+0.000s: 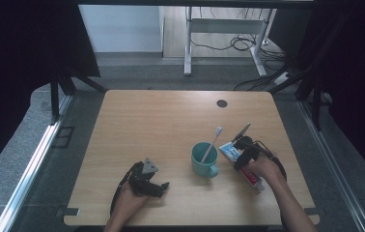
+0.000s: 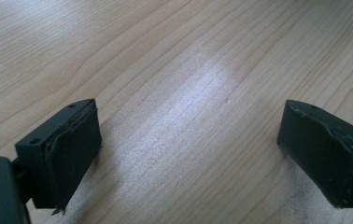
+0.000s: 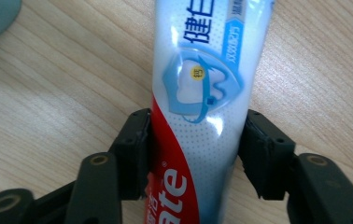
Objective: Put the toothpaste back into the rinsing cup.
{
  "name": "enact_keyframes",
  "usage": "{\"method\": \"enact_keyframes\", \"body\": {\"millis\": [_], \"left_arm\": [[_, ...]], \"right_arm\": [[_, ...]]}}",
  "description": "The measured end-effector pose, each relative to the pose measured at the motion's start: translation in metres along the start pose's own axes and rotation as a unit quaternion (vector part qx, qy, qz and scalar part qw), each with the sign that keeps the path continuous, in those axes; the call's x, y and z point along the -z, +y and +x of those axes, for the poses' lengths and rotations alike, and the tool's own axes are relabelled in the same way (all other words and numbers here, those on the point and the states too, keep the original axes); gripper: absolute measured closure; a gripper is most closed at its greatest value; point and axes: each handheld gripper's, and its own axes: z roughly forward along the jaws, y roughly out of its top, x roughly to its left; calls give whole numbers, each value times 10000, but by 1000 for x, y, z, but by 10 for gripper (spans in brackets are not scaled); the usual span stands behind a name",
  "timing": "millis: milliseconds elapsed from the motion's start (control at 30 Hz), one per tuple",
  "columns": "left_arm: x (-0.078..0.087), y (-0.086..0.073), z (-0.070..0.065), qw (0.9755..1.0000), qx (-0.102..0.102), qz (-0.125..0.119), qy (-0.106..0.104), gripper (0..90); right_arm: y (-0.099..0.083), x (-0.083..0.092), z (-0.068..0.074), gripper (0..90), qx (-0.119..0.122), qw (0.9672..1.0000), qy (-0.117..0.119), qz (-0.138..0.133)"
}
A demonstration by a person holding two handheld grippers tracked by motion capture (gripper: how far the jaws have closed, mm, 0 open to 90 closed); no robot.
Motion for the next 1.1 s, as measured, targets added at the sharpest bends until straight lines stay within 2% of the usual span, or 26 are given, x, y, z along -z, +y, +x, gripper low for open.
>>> {"method": "enact_keyframes", "body": {"millis": [67,167,267,600,900,933,1100], "left_arm": [[0,0,0,10000,0,0,0,61],[0,0,0,10000,0,-1,0,61],[0,0,0,10000,0,0,0,61],[0,0,0,10000,1,-1,0,61],[0,0,0,10000,1,0,0,61],[0,0,0,10000,0,0,-1,61],[0,0,0,10000,-1,0,0,61]], "right_arm": [[-1,1,-1,509,2,10000,43,-62],[-3,4,-2,615,-7,9999,95,-142],[-5,8,-3,664,118,9997,118,-169],[-8,12,1,700,255,9991,86,-331],[-14,20,2,707,248,9970,212,-701],[-17,22,2,707,243,9962,201,-816],[-24,26,2,708,231,9940,207,-1051]]}}
